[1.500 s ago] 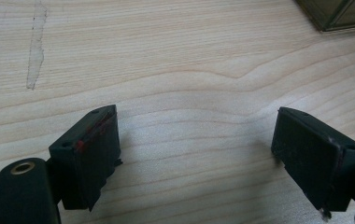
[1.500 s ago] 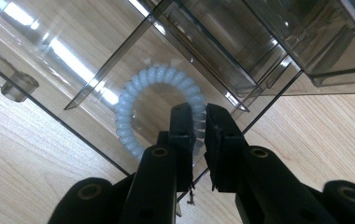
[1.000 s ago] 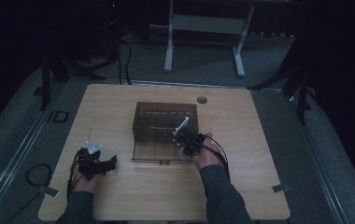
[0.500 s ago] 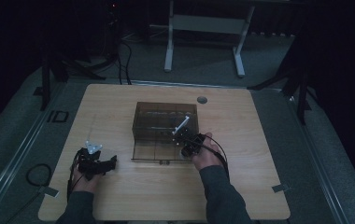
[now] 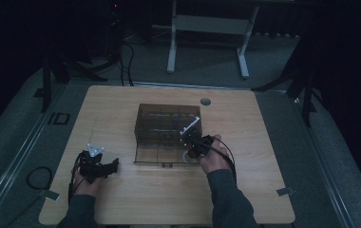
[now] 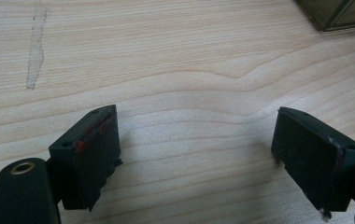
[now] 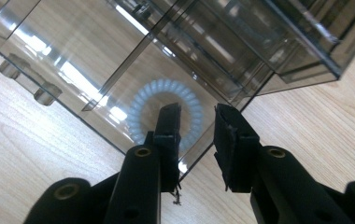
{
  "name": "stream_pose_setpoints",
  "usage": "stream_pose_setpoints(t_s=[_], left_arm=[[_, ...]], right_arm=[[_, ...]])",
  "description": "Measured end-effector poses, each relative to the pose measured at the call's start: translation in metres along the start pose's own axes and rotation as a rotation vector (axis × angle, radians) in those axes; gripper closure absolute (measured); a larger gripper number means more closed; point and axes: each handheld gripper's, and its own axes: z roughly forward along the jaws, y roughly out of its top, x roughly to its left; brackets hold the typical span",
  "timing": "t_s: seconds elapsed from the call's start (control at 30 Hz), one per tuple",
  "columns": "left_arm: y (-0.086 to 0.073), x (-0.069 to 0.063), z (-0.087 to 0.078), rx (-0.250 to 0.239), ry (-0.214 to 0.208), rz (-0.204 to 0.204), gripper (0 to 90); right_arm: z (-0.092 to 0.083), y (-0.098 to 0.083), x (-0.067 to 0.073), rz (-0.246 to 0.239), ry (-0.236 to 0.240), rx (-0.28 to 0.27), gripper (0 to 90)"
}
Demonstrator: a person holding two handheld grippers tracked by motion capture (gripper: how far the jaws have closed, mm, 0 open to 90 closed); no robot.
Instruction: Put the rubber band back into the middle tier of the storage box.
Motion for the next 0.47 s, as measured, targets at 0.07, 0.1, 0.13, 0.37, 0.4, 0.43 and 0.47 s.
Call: stream_pose_setpoints(t_s=[0.07, 0.1, 0.13, 0.37, 0.4, 0.43, 0.47], left_arm=[[0.000, 0.000, 0.000, 0.000, 0.000, 0.000, 15.3], [0.000, 0.000, 0.000, 0.000, 0.000, 0.000, 15.2], [0.000, 0.000, 0.000, 0.000, 0.000, 0.000, 15.3], [0.000, 0.000, 0.000, 0.000, 0.000, 0.000, 15.2], [0.000, 0.000, 0.000, 0.000, 0.000, 0.000, 15.3], [0.000, 0.000, 0.000, 0.000, 0.000, 0.000, 15.2], [0.000, 0.000, 0.000, 0.000, 0.000, 0.000, 15.2]], right_arm=[[-0.001, -0.003, -0.004, 0.014, 0.001, -0.018, 67.2], [-0.001, -0.004, -0.004, 0.022, 0.001, -0.018, 66.6], [-0.001, -0.004, -0.004, 0.022, 0.001, -0.018, 66.6], [-0.002, -0.014, -0.013, 0.076, 0.000, -0.059, 64.1], [-0.002, -0.015, -0.015, 0.082, -0.001, -0.063, 64.1], [-0.002, -0.017, -0.017, 0.094, -0.004, -0.069, 64.0], [-0.002, -0.017, -0.017, 0.094, -0.004, -0.069, 64.0]])
